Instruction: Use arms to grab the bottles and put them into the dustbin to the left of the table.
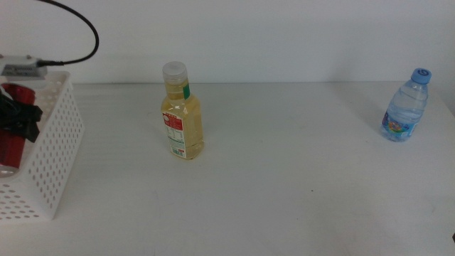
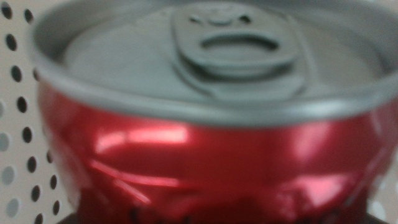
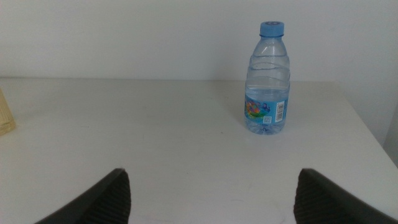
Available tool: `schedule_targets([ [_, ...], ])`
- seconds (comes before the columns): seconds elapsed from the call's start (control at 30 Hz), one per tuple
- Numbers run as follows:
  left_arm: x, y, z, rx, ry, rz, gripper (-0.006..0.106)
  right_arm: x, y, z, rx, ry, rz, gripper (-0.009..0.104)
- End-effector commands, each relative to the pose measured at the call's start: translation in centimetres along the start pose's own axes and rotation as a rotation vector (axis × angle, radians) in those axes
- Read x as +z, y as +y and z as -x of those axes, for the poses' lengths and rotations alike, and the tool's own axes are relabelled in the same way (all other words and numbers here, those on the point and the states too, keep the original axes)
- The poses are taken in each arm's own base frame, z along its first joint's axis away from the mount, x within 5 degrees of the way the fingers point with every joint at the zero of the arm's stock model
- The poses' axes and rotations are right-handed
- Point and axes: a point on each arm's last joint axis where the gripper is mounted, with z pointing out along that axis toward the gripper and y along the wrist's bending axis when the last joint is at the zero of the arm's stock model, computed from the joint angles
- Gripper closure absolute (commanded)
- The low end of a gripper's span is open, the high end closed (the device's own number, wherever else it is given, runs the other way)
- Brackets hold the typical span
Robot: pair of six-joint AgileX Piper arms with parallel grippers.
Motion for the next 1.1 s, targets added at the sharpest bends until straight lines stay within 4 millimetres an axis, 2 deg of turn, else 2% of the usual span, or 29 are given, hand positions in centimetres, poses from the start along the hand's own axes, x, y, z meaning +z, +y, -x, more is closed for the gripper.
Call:
schedule_targets([
  [0.0, -2.7, 0.2, 1.2, 0.002, -0.112, 0.036, 0.105, -0.3, 0.0, 1.1, -0.018, -0.112, -0.002, 0.023],
  [0.37, 1.1, 0.3, 0.6, -0.019, 0.01, 0.0, 0.105, -0.3, 0.0, 1.1, -0.018, -0.112, -0.002, 0.023],
  [0.53, 2.3, 0.3, 0.3, -0.024, 0.055, -0.018, 0.096, -0.3, 0.0, 1.1, -0.018, -0.112, -0.002, 0.023],
  [0.67, 2.6, 0.3, 0.2, -0.027, 0.07, -0.023, 0.077, -0.3, 0.0, 1.1, -0.018, -0.112, -0.002, 0.023],
  [0.7, 2.6, 0.3, 0.2, -0.025, 0.07, -0.022, 0.026, -0.3, 0.0, 1.1, -0.018, -0.112, -0.002, 0.023],
  [0.77, 2.6, 0.3, 0.2, -0.021, 0.071, -0.02, 0.011, -0.3, 0.0, 1.1, -0.018, -0.112, -0.002, 0.023],
  [0.93, 2.1, 0.2, 0.1, -0.045, 0.075, -0.025, 0.01, -0.3, 0.0, 1.1, -0.018, -0.112, -0.002, 0.023],
  [1.07, 0.0, 0.1, 0.3, -0.072, 0.035, -0.01, 0.01, -0.3, 0.0, 1.1, -0.018, -0.112, -0.002, 0.023],
])
